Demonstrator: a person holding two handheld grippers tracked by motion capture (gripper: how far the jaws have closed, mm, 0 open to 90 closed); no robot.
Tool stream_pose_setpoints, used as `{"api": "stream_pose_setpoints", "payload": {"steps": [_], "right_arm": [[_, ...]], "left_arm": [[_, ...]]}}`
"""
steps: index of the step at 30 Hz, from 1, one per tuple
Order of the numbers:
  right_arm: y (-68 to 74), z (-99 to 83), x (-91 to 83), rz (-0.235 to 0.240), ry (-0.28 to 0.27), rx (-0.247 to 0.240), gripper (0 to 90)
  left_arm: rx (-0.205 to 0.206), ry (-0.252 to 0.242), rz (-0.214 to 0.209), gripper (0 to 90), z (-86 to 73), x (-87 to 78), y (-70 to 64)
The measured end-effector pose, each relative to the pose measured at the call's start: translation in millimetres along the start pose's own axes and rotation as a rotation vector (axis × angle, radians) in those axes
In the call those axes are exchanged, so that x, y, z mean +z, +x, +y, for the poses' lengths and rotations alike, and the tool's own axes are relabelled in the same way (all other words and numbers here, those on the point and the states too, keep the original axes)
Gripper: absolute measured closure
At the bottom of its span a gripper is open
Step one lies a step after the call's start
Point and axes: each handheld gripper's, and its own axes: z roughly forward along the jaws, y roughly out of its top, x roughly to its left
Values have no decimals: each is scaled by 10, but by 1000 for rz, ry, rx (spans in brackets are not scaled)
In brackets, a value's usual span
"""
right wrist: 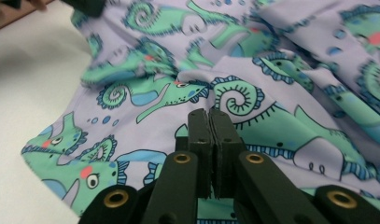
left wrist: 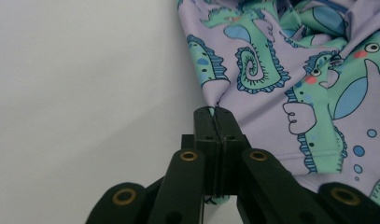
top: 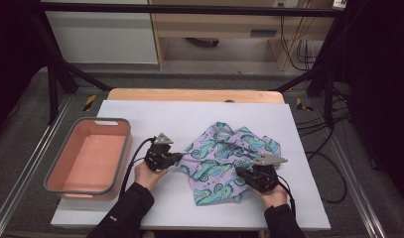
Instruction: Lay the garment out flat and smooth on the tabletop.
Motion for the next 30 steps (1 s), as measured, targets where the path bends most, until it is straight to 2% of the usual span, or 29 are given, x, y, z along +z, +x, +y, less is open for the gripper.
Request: {"api": "stream_pose_setpoints", "payload": {"steps": [2,5,7,9,11,12,15,16,18,19,21,23,24,26,28,30], "right_arm": [[-15,-22,-62,14,4,10,890],[-34,-68,-182,11,1,3,891],[-46,-99,-280,2,1,-10,890],[-57,-144,-369,-32,16,-28,890],[-86,-215,-424,-44,29,-19,890],[-98,-259,-432,-47,46,-6,889],[-134,-354,-417,-56,93,-8,878],[-138,-355,-415,-53,83,-4,866],[-130,-306,-424,-55,55,-16,729],[-117,-270,-427,-51,33,-21,653],[-88,-196,-416,-53,-16,-36,499],[-71,-121,-379,-50,-50,-38,441],[-63,-81,-348,-48,-61,-36,383],[-49,-7,-265,-43,-75,-37,335],[-42,44,-156,-52,-66,-37,287],[-57,61,-54,-51,-38,-29,315]], "left_arm": [[7,-6,30,890,-22,-122,26],[-10,-20,55,890,-96,-301,68],[-19,-30,54,890,-169,-410,58],[-10,-23,59,890,-240,-490,19],[4,-10,65,889,-304,-539,-20],[-4,-4,60,889,-328,-555,-25],[-27,-3,33,885,-349,-558,-13],[-34,-5,22,877,-342,-545,-5],[-29,-10,13,793,-315,-500,2],[-26,-20,14,716,-297,-472,8],[-32,-35,9,501,-241,-386,32],[-27,-38,35,362,-177,-280,48],[-25,-33,42,319,-147,-221,58],[-39,-21,27,291,-91,-92,85],[-44,-8,34,283,-50,27,107],[-55,1,33,284,-31,135,125]]}}
